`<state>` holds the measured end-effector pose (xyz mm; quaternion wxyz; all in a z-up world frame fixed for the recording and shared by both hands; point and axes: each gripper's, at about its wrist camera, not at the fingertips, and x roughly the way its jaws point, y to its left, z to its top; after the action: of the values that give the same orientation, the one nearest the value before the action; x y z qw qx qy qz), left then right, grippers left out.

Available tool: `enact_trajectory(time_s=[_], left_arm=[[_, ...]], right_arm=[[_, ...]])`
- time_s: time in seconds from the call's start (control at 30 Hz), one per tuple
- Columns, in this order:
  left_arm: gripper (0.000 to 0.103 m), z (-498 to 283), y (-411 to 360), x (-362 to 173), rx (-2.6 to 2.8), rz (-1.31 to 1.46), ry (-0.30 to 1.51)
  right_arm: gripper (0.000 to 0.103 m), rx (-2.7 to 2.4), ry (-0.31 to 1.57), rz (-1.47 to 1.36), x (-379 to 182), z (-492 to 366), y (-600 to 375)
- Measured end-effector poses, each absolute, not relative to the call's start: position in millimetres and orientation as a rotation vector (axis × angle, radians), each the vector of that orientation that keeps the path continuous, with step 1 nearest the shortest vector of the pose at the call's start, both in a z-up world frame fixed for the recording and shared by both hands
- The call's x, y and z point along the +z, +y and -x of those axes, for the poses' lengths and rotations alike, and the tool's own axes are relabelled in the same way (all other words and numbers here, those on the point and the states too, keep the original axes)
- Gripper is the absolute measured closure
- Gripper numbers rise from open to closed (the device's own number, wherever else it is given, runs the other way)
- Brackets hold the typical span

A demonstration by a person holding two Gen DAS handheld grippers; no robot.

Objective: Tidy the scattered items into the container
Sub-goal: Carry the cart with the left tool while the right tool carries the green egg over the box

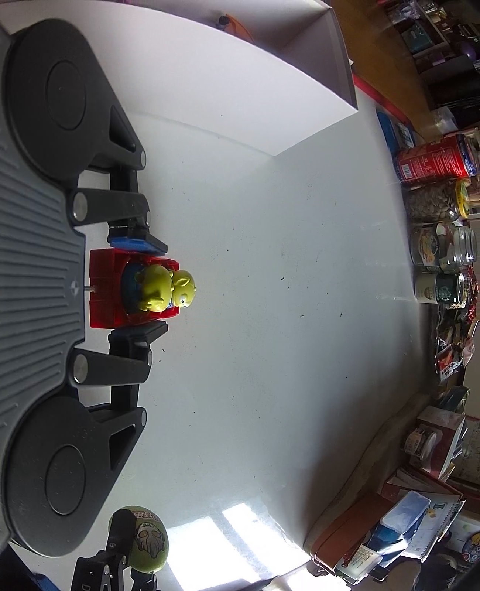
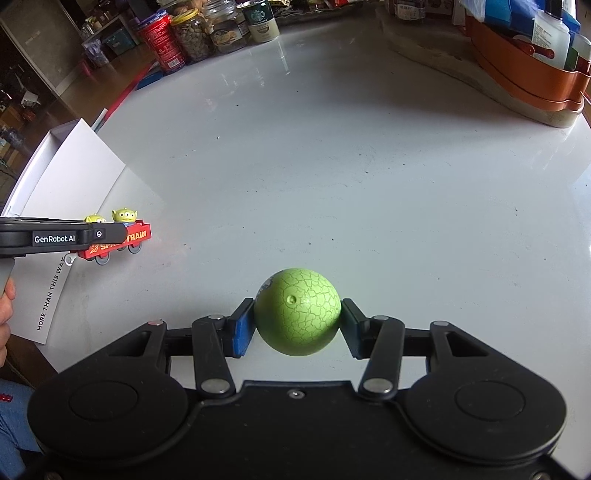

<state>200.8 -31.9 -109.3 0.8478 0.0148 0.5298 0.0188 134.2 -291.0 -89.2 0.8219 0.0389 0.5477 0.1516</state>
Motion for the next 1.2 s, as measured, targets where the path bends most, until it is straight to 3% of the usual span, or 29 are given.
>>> enact_trajectory(time_s=[0.6, 0.93, 1.2], left_arm=[[0.064, -182, -21, -93, 0.045, -0.065, 1.092], [0.064, -148, 12, -43, 0.086, -0.091, 1.032], [0.064, -113, 48, 12, 0.108, -0.066, 0.976]], right_arm=[[0.053, 0.359, 1.174, -0.022, -87, -131, -262], [0.053, 0.425, 1.151, 0.033, -66, -130, -214], [0.053, 0.522, 1.081, 0.087, -16, -124, -164]])
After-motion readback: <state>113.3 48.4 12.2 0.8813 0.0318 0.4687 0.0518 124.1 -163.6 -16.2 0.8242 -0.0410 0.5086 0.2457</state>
